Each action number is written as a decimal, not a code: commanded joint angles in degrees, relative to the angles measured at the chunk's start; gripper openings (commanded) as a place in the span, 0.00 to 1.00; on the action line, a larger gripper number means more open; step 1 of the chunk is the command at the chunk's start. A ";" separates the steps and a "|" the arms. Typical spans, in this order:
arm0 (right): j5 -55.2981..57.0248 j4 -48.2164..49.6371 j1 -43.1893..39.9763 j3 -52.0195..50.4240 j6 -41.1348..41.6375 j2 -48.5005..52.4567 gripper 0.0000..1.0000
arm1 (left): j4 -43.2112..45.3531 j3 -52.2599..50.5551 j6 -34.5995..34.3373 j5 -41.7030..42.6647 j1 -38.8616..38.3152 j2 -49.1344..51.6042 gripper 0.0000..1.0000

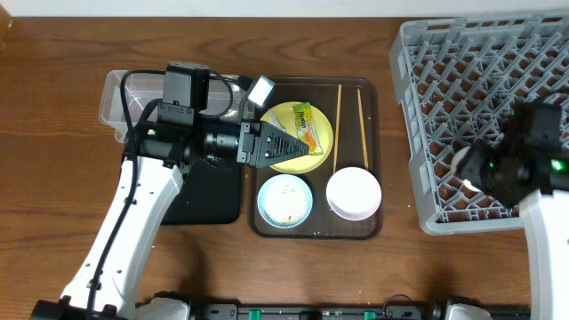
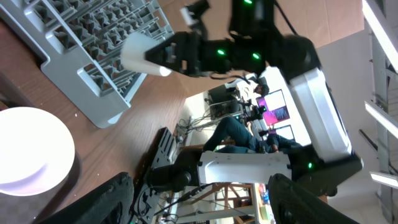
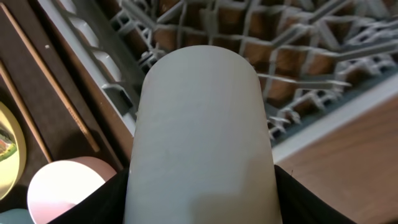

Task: Sort waste into correct bins and load items into the dishwasher rack
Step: 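Carry the white cup with the right gripper and set it in the grey rack, then grasp the light blue rice bowl rim with the left gripper, then tip the blue bowl over the black tray with the left gripper, dumping rice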

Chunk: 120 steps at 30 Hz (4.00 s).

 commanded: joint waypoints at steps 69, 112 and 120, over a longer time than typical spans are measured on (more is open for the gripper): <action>-35.26 5.99 1.01 3.91 -9.35 -8.94 0.96 | -17.35 2.82 -17.64 -67.93 -16.85 2.40 0.06; -34.64 5.92 1.01 3.91 -9.35 -8.94 0.96 | -5.64 -24.52 18.29 -1.18 36.70 2.03 0.06; -34.64 5.57 1.01 3.91 -9.35 -8.94 0.96 | -5.27 -24.87 13.46 -8.66 36.59 2.56 0.06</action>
